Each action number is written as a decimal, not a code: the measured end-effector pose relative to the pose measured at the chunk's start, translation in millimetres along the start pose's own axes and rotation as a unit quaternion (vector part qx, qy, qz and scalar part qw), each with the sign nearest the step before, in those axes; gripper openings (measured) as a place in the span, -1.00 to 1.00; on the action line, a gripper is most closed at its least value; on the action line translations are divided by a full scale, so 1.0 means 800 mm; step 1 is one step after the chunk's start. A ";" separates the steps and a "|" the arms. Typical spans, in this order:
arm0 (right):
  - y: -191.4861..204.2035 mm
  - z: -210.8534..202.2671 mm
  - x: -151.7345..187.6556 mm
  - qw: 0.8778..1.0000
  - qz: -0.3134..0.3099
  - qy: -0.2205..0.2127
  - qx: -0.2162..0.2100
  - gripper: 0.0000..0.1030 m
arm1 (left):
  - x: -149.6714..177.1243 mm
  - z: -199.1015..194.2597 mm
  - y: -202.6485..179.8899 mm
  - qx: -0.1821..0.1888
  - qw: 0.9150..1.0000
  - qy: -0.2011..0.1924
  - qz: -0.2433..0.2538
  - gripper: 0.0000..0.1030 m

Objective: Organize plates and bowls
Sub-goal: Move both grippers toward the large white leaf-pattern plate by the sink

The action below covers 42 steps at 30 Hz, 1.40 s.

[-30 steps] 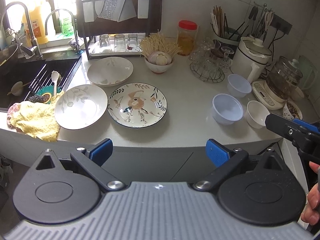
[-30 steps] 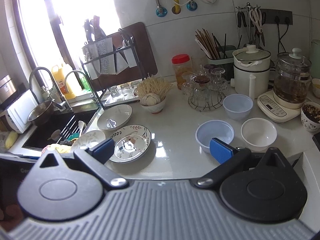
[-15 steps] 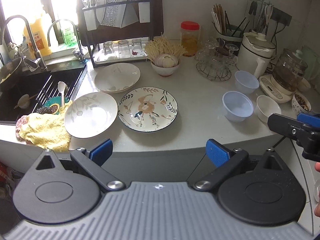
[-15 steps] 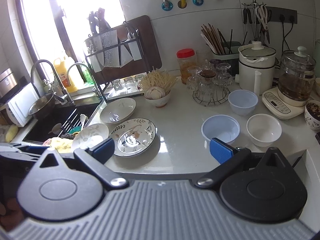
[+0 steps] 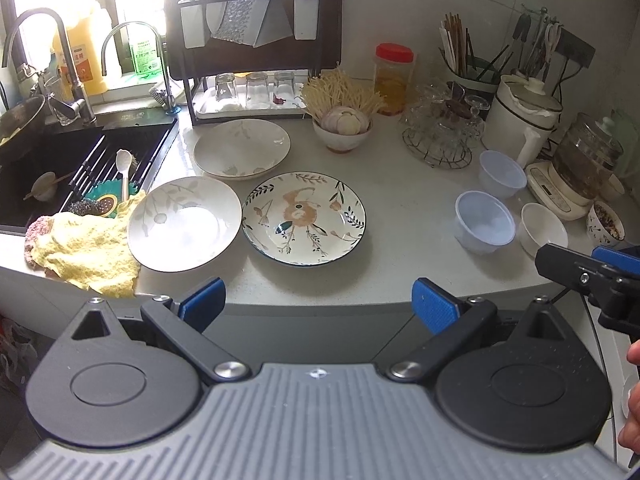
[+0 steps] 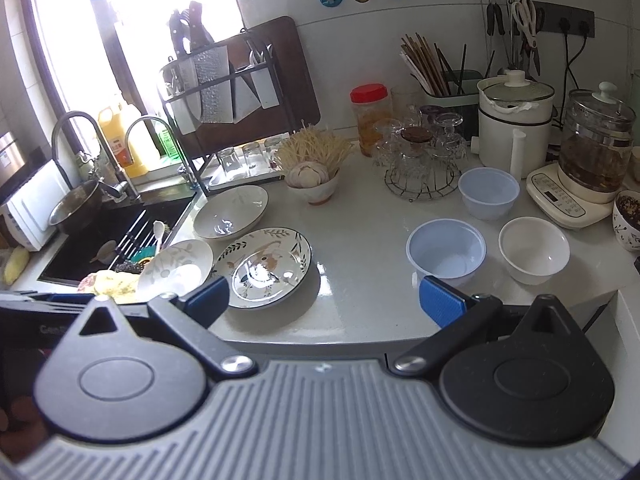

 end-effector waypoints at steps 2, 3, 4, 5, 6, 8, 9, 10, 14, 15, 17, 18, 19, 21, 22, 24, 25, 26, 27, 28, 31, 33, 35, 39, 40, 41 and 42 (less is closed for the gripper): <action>0.001 0.003 -0.001 1.000 0.003 0.002 0.005 1.00 | -0.003 0.003 0.003 0.003 1.000 -0.001 0.001 0.96; 0.001 0.004 -0.002 1.000 0.003 0.000 0.007 1.00 | -0.006 0.004 0.004 0.006 1.000 -0.003 0.005 0.96; 0.003 0.006 -0.003 1.000 0.002 -0.001 0.011 1.00 | -0.009 0.003 0.007 0.006 1.000 -0.008 0.003 0.96; 0.004 0.008 -0.005 1.000 0.002 0.000 0.014 1.00 | -0.012 0.002 0.009 0.006 1.000 -0.013 -0.002 0.96; 0.005 0.009 -0.007 1.000 0.004 -0.002 0.018 1.00 | -0.015 0.000 0.012 0.007 1.000 -0.018 -0.005 0.96; 0.008 0.010 -0.011 1.000 0.010 -0.008 0.019 1.00 | -0.022 -0.003 0.015 0.012 1.000 -0.027 -0.002 0.96; 0.009 0.010 -0.013 1.000 0.012 -0.010 0.019 1.00 | -0.023 -0.002 0.017 0.015 1.000 -0.027 0.001 0.96; 0.011 0.012 -0.014 1.000 0.013 -0.013 0.020 1.00 | -0.024 0.000 0.019 0.018 1.000 -0.025 0.003 0.96; 0.023 0.021 -0.017 0.999 0.016 -0.015 0.028 1.00 | -0.028 0.008 0.033 0.032 0.999 -0.022 0.010 0.96; 0.028 0.023 -0.017 0.999 0.015 -0.015 0.028 1.00 | -0.029 0.009 0.039 0.035 0.999 -0.024 0.010 0.96; 0.041 0.029 -0.019 1.000 0.012 -0.015 0.023 1.00 | -0.031 0.015 0.054 0.037 0.999 -0.023 0.006 0.96; 0.048 0.032 -0.019 1.000 0.012 -0.015 0.021 1.00 | -0.032 0.018 0.062 0.038 0.999 -0.023 0.002 0.96; 0.053 0.035 -0.019 1.000 0.013 -0.015 0.020 1.00 | -0.034 0.020 0.069 0.040 0.999 -0.023 -0.001 0.96; 0.064 0.039 -0.019 1.000 0.019 -0.014 0.021 1.00 | -0.037 0.022 0.084 0.042 0.999 -0.025 -0.002 0.96; 0.070 0.040 -0.019 0.999 0.021 -0.016 0.023 1.00 | -0.040 0.020 0.092 0.041 0.999 -0.030 -0.001 0.96; 0.082 0.040 -0.020 0.999 0.024 -0.022 0.026 1.00 | -0.044 0.015 0.104 0.041 0.999 -0.035 0.006 0.96; 0.089 0.039 -0.021 0.999 0.024 -0.027 0.026 1.00 | -0.046 0.012 0.112 0.039 0.998 -0.039 0.010 0.96; 0.097 0.037 -0.021 0.999 0.023 -0.033 0.026 1.00 | -0.047 0.008 0.120 0.036 0.998 -0.042 0.013 0.96; 0.104 0.036 -0.021 0.999 0.021 -0.036 0.027 1.00 | -0.048 0.006 0.126 0.035 0.998 -0.042 0.016 0.96; 0.111 0.036 -0.021 0.999 0.022 -0.036 0.028 1.00 | -0.050 0.002 0.133 0.038 0.998 -0.043 0.020 0.96; 0.129 0.036 -0.017 0.999 0.024 -0.038 0.029 1.00 | -0.051 -0.001 0.150 0.046 0.998 -0.045 0.023 0.96; 0.138 0.037 -0.012 0.999 0.023 -0.034 0.031 1.00 | -0.051 0.001 0.160 0.051 0.998 -0.040 0.021 0.96; 0.145 0.036 -0.008 0.999 0.028 -0.031 0.028 1.00 | -0.049 0.003 0.167 0.055 0.998 -0.037 0.019 0.96; 0.150 0.039 -0.004 0.998 0.030 -0.027 0.042 1.00 | -0.046 0.008 0.182 0.063 0.997 -0.031 0.012 0.96; 0.151 0.041 -0.004 0.998 0.035 -0.024 0.044 1.00 | -0.046 0.008 0.185 0.062 0.998 -0.029 0.009 0.96; 0.153 0.042 -0.005 0.998 0.038 -0.021 0.044 1.00 | -0.045 0.008 0.190 0.062 0.998 -0.027 0.007 0.96; 0.157 0.043 -0.006 0.998 0.039 -0.022 0.043 1.00 | -0.045 0.007 0.193 0.063 0.998 -0.027 0.006 0.96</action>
Point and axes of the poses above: each gripper's, at about its wrist camera, not at the fingertips, and z roughly the way its jaws point, y to its left, x to its underside, the point moved 6 cm from there along z, roughly the way its jaws point, and after that the axes turned 4 degrees about x, right-handed, at the moved point
